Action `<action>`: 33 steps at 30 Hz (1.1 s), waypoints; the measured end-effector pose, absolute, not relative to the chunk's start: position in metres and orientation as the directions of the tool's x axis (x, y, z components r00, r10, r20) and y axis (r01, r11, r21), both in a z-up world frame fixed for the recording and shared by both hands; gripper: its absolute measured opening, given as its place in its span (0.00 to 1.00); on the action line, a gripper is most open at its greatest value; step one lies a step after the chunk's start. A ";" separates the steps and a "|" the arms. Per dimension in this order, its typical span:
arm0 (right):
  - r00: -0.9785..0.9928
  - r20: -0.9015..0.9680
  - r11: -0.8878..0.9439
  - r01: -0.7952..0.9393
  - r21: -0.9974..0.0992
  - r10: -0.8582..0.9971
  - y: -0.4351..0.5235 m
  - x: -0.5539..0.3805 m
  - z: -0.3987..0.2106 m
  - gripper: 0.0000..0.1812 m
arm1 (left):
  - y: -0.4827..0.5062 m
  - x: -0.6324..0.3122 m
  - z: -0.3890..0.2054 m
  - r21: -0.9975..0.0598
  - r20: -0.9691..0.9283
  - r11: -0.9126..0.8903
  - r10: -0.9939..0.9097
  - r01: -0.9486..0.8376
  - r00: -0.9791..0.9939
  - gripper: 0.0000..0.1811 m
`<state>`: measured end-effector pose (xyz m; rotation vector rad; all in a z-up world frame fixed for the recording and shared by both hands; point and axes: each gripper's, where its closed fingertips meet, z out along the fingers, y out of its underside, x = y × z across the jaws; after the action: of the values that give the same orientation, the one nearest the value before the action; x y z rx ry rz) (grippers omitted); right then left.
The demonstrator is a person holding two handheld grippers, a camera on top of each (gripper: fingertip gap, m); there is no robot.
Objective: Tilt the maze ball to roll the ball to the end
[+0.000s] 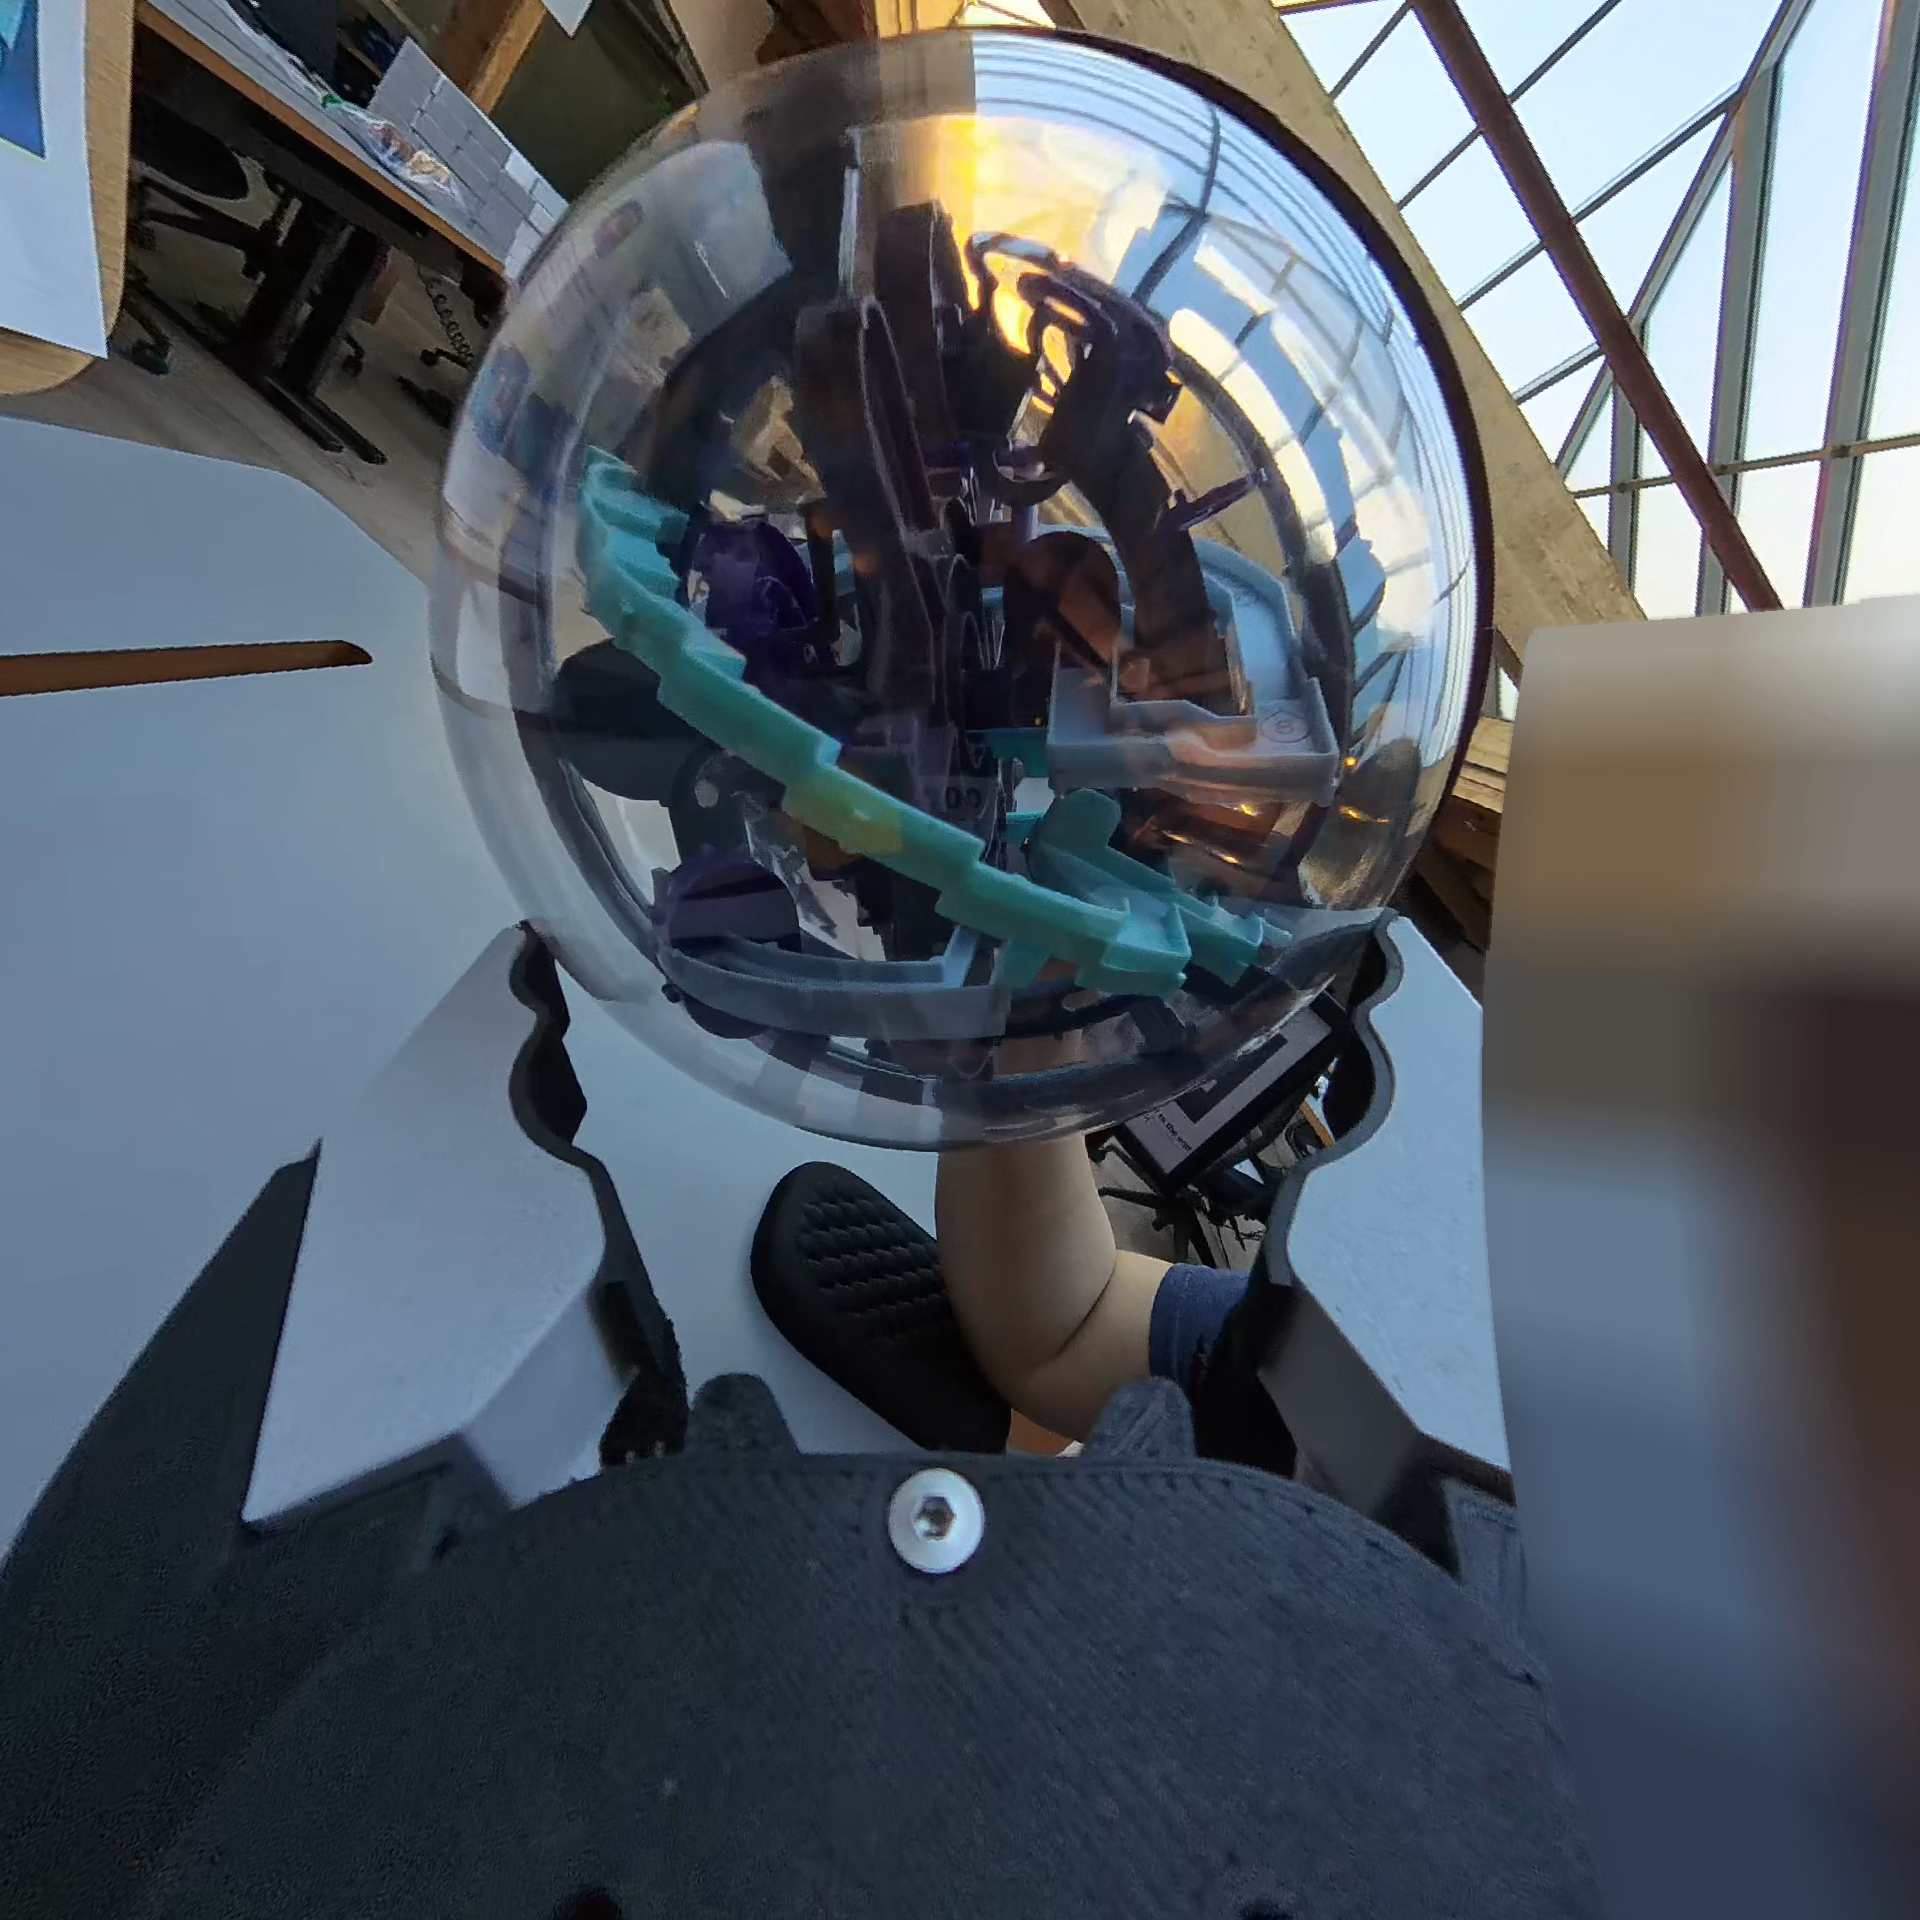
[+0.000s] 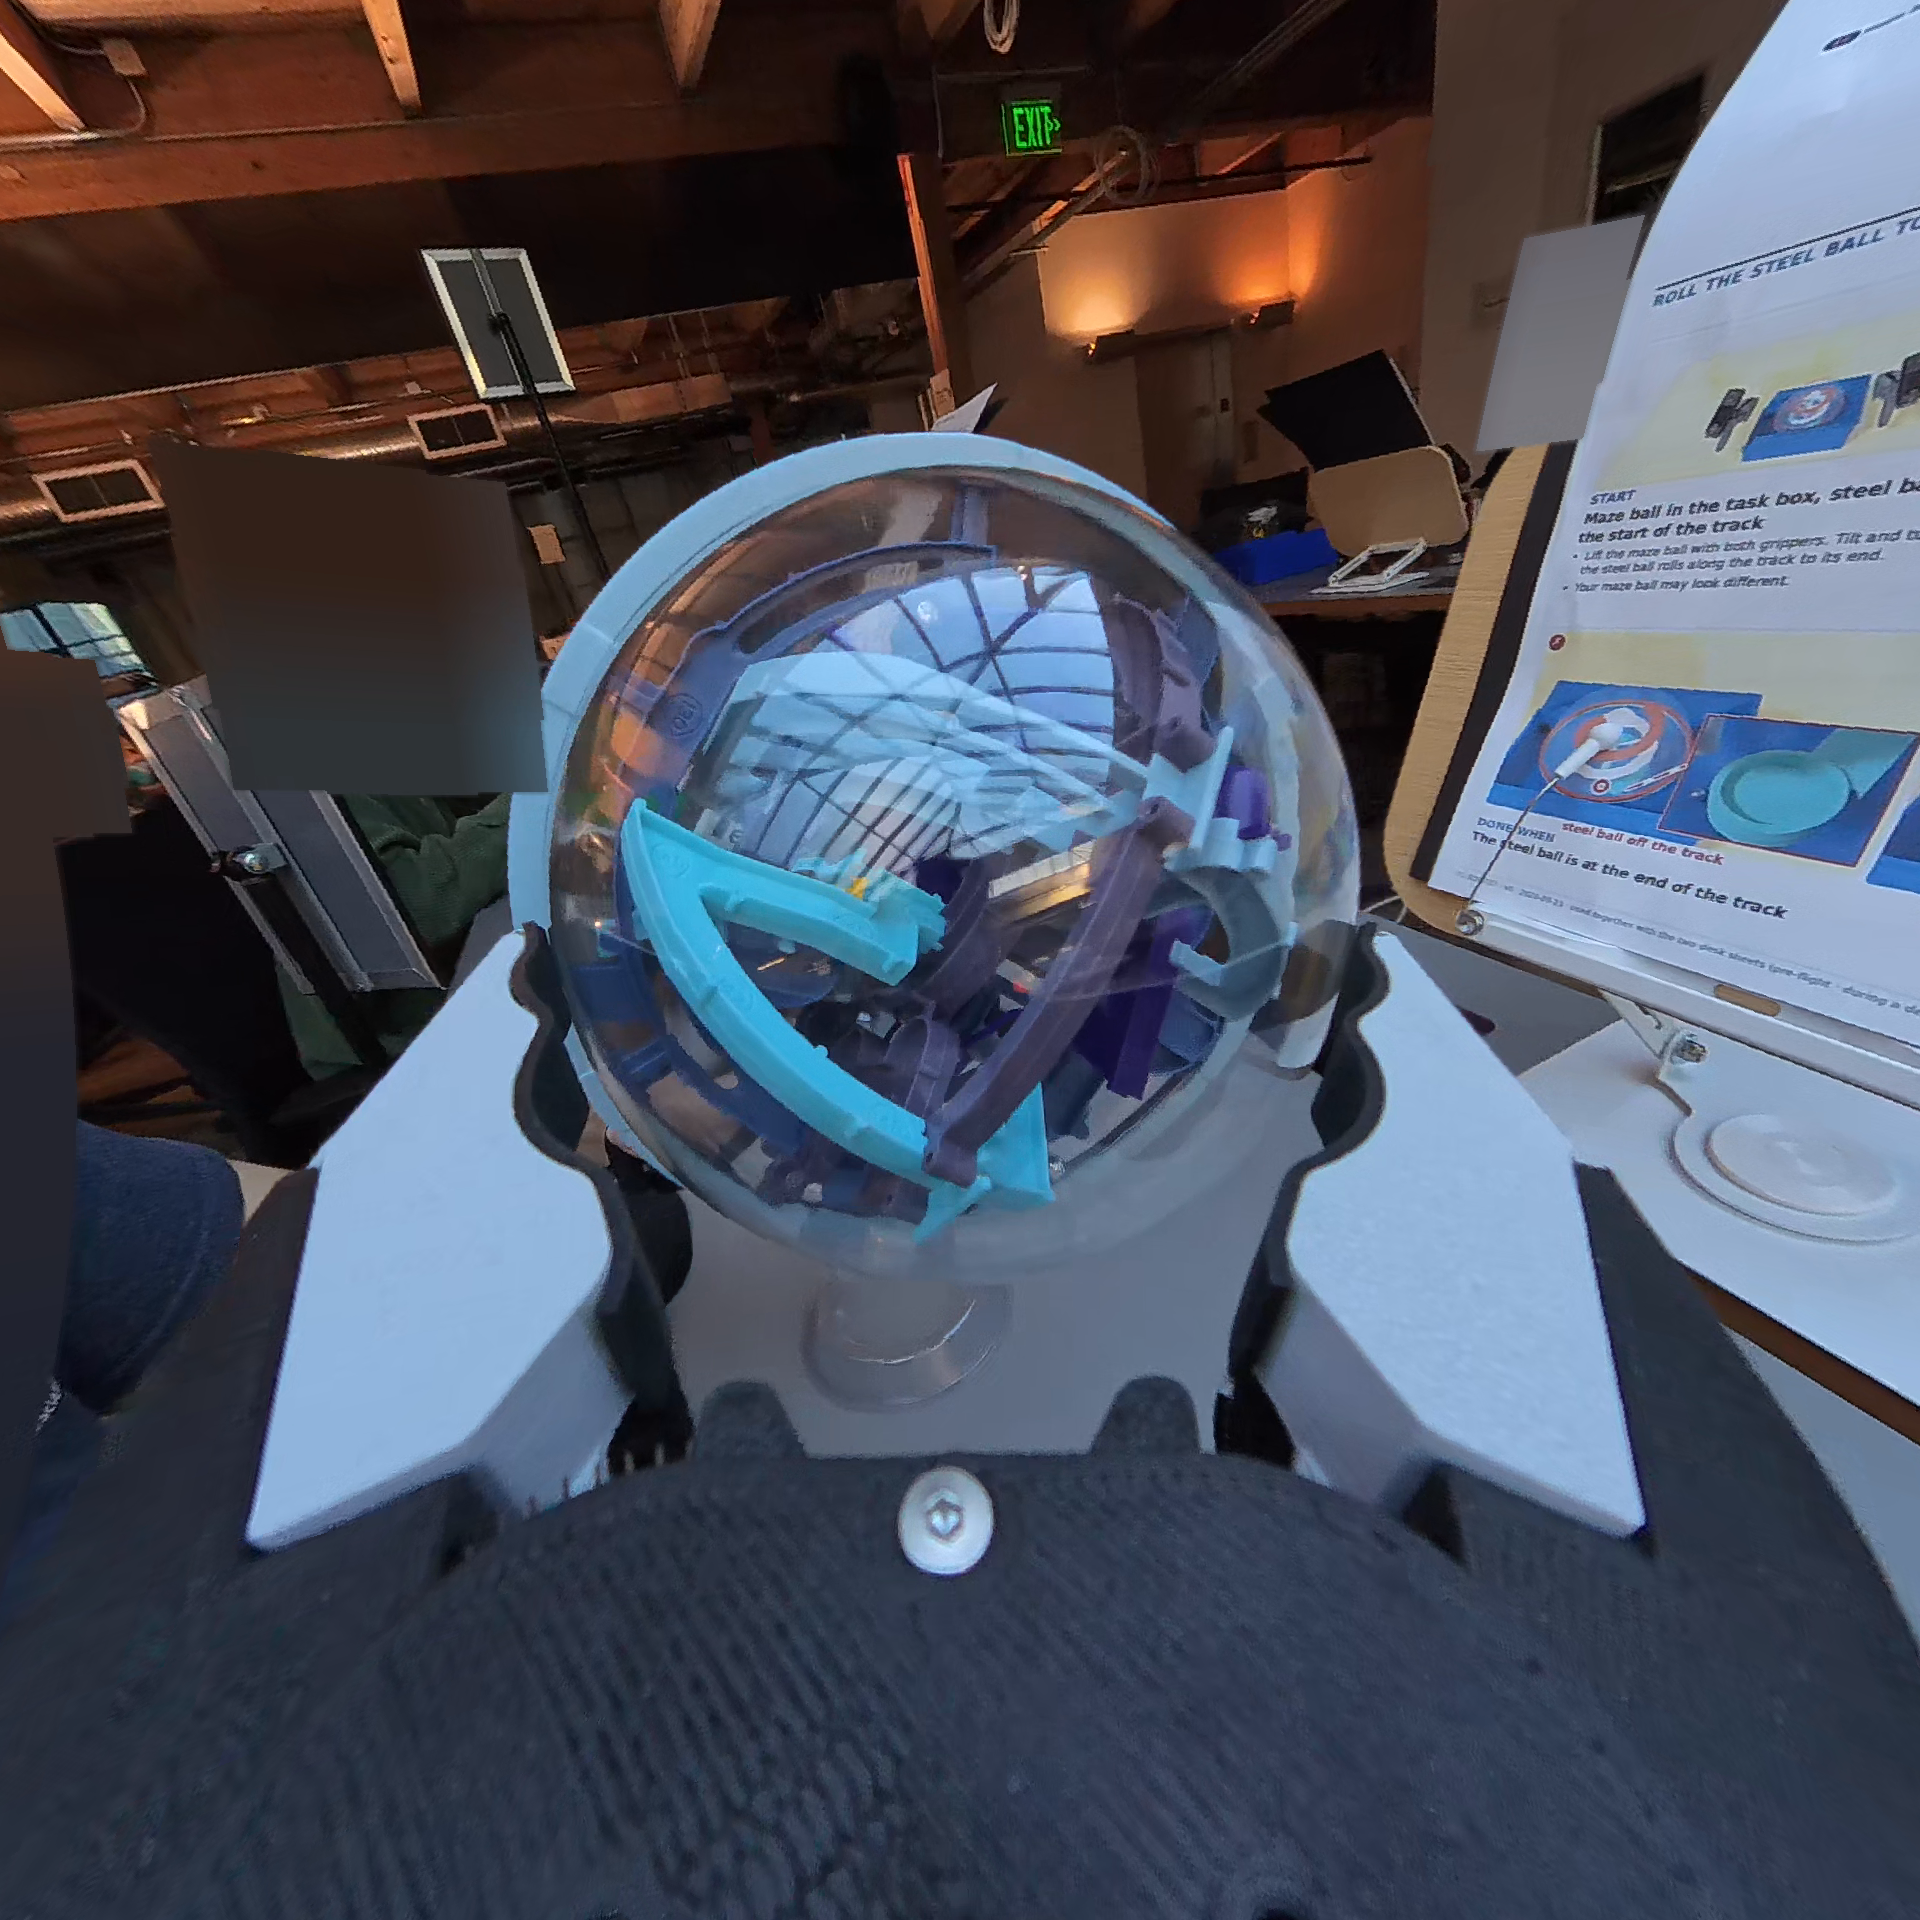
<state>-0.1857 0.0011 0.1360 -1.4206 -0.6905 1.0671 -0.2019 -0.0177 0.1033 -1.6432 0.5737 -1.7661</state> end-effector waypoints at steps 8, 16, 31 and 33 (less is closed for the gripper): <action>0.316 -0.243 -0.182 -0.209 -0.961 0.917 0.004 -0.187 0.128 0.80 | -0.017 -0.204 0.098 -0.718 0.695 -0.678 -0.710 0.155 0.113 0.80; 0.257 -0.238 -0.177 -0.238 -0.955 0.937 0.008 -0.196 0.115 0.80 | -0.007 -0.215 0.095 -0.797 0.602 -0.591 -0.755 0.128 0.260 0.80; 0.180 -0.197 -0.160 -0.200 -0.966 0.964 0.000 -0.209 0.097 0.80 | -0.009 -0.228 0.099 -0.915 0.360 -0.403 -0.824 -0.005 0.438 0.80; 0.169 -0.194 -0.160 -0.197 -0.967 0.966 -0.001 -0.210 0.094 0.80 | -0.009 -0.229 0.098 -0.922 0.334 -0.387 -0.826 -0.025 0.454 0.80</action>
<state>-0.2104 -0.0009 0.0937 -1.2826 -0.8464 1.2758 -0.2294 -0.0091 0.0979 -1.7510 0.7312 -1.0535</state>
